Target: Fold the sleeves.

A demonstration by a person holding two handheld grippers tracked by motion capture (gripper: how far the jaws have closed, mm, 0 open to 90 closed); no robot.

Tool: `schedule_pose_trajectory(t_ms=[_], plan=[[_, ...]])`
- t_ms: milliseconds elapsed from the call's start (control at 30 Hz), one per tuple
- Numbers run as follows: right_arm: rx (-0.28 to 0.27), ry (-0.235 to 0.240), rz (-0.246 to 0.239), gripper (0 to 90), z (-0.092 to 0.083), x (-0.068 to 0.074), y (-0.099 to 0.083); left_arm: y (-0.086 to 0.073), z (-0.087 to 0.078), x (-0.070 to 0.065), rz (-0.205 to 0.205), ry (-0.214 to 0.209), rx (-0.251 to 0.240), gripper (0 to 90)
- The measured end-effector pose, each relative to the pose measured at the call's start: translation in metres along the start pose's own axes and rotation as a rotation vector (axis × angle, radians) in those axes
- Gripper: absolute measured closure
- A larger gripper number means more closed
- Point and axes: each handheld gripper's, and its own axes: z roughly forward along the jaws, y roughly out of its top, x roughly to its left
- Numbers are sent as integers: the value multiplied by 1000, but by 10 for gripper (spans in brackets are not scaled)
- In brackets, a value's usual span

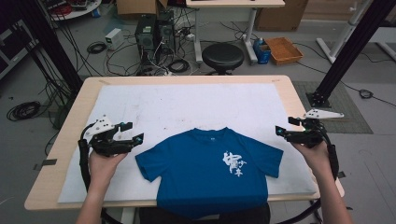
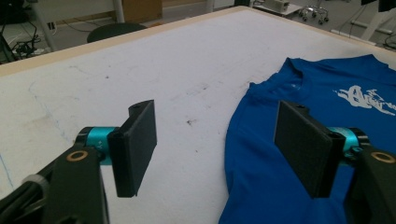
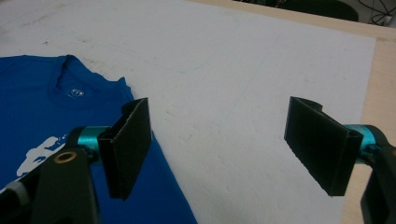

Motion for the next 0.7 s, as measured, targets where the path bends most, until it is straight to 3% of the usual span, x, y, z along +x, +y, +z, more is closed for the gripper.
schedule_pose_trajectory(t_ms=[367,467,700], plan=[[4,0,-6,234,1,1,0,-2,-1,2,3,-7,26,305],[5,-1,-4,234,1,0,-1,-6,-1,4,-17,-17,36,320],[7,-17,-11,235,2,-2,-3,-23,-3,8,-61,-51,108,414]])
